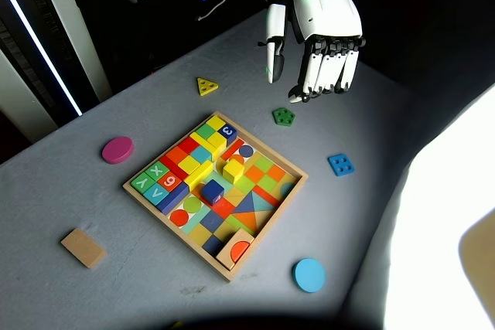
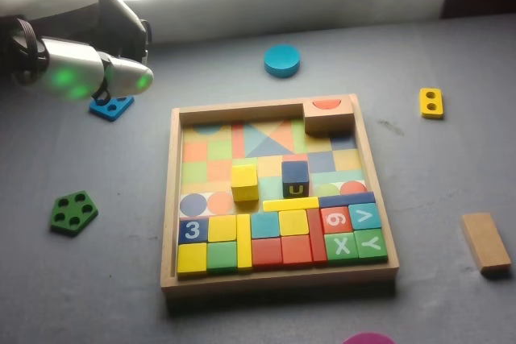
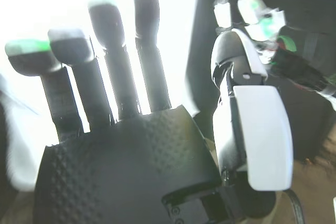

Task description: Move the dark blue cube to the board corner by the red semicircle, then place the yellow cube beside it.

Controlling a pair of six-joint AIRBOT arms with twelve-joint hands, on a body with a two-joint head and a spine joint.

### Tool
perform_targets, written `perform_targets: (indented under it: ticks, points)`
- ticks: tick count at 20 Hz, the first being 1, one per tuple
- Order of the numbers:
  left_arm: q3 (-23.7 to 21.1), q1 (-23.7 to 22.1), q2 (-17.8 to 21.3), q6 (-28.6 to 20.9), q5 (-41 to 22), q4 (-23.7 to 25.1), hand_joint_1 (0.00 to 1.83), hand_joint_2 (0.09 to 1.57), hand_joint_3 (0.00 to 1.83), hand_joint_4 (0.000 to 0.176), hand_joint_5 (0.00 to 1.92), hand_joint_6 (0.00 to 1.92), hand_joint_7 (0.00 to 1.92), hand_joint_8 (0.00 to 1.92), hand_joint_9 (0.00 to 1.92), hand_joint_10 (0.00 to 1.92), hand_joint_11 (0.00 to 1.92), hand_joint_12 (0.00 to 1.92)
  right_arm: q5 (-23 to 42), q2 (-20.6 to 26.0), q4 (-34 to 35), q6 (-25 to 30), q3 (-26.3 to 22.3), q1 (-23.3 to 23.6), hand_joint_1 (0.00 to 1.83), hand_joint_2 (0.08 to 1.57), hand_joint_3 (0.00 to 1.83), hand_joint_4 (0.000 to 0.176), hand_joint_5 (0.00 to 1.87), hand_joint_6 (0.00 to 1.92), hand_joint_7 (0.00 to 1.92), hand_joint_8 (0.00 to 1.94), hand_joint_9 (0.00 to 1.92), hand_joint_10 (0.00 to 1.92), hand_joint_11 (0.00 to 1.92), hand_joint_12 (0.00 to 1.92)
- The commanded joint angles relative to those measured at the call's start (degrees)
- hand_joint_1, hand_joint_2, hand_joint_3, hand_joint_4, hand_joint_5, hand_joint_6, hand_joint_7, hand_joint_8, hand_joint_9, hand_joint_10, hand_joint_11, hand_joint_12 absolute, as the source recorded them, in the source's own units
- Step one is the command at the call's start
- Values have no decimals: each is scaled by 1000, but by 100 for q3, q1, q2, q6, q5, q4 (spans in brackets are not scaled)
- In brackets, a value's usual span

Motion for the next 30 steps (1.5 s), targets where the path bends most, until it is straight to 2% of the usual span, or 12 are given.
perform_targets:
  ticks: [1,2,3,7,10,12,14,17,20,22,23,30]
  points:
    - [-2,-57,-12,-5,-39,-91,272,1196,152,0,0,25,0,24,0,17,0,236,743,39,1,159,5,59,84,1037,263,0,40,156,52,75,3,73,0,20]
    - [-10,-59,-4,-4,-40,-91,269,1253,42,0,8,4,0,0,0,0,0,237,784,40,-1,229,7,69,69,1131,74,0,70,70,80,8,10,16,0,0]
    - [-11,-59,-7,0,-40,-91,266,1263,19,0,14,2,0,0,0,0,0,212,785,36,-1,238,4,85,50,1144,52,0,55,48,54,0,1,1,0,0]
    - [28,-57,-27,62,-42,-91,153,1277,8,0,11,0,0,0,0,0,0,142,655,-6,7,242,4,118,46,1142,41,5,36,34,53,9,0,0,0,0]
    - [39,-51,-33,76,-63,-90,125,1278,4,0,1,0,0,0,0,0,0,104,-116,-129,56,236,2,234,45,1143,33,4,22,23,42,2,0,0,0,0]
    - [11,-56,-30,64,-203,-94,97,1294,8,0,16,5,1,0,0,0,0,3,-444,-267,206,-260,5,159,21,1147,30,0,46,30,43,2,0,0,0,0]
    - [-1,-55,-25,59,-165,-94,35,1318,13,0,0,0,0,0,0,0,0,0,-511,-388,241,-272,11,21,33,1145,25,0,70,36,53,6,0,0,0,0]
    - [6,-30,-20,62,7,-91,133,1294,0,0,0,0,0,0,0,0,4,2,-750,-717,281,-410,81,-92,0,1136,15,45,125,53,28,0,0,0,0,0]
    - [3,-27,-20,61,-8,-91,233,1271,0,1,29,6,1,0,0,0,30,20,-912,-1327,426,-418,398,-110,0,1139,15,32,383,160,30,8,0,0,0,0]
    - [29,-29,-26,61,-66,-92,162,1285,0,6,24,2,0,0,0,0,24,23,-911,-1712,426,-453,645,-124,2,1163,12,2,680,218,105,9,0,0,0,0]
    - [82,-34,-33,61,-66,-92,154,1283,0,4,21,1,2,1,0,0,31,28,-909,-1960,426,-453,821,-119,0,1165,4,8,733,179,110,2,0,0,0,0]
    - [109,-49,-21,61,-141,-93,171,1280,1,0,41,5,17,4,0,0,0,86,-1066,-3304,427,-804,1739,189,0,1167,2,5,792,172,102,0,0,0,0,0]
